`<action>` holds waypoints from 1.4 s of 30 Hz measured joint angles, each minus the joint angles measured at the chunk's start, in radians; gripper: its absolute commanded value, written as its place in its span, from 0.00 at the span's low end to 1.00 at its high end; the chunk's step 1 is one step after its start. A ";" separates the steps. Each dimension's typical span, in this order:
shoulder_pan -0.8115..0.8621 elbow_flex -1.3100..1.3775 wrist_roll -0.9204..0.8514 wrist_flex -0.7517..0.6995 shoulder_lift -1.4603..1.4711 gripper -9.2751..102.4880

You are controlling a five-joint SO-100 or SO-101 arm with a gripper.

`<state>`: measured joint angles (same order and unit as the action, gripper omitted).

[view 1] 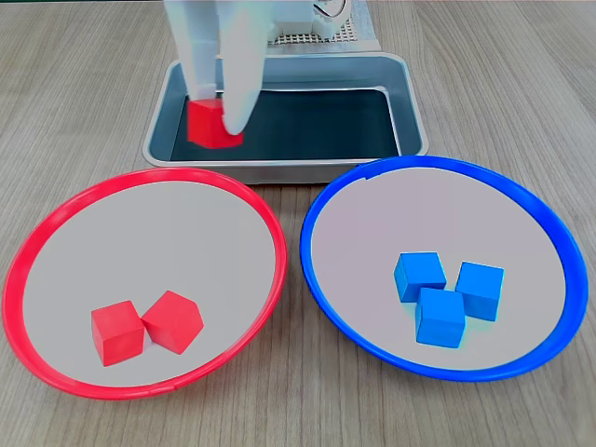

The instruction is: Move six blocks tray to matching dishes

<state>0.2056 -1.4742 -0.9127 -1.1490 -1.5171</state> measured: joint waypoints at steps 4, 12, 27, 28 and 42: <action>0.048 0.114 -0.008 0.026 0.095 0.20; 0.075 0.118 -0.008 0.040 0.103 0.12; -0.126 -0.673 0.907 0.265 -0.769 0.08; -0.150 -0.758 0.965 0.281 -0.854 0.08; -0.169 -1.477 0.916 0.129 -1.717 0.08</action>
<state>0.0368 -2.9514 0.0031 -1.0201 -3.2336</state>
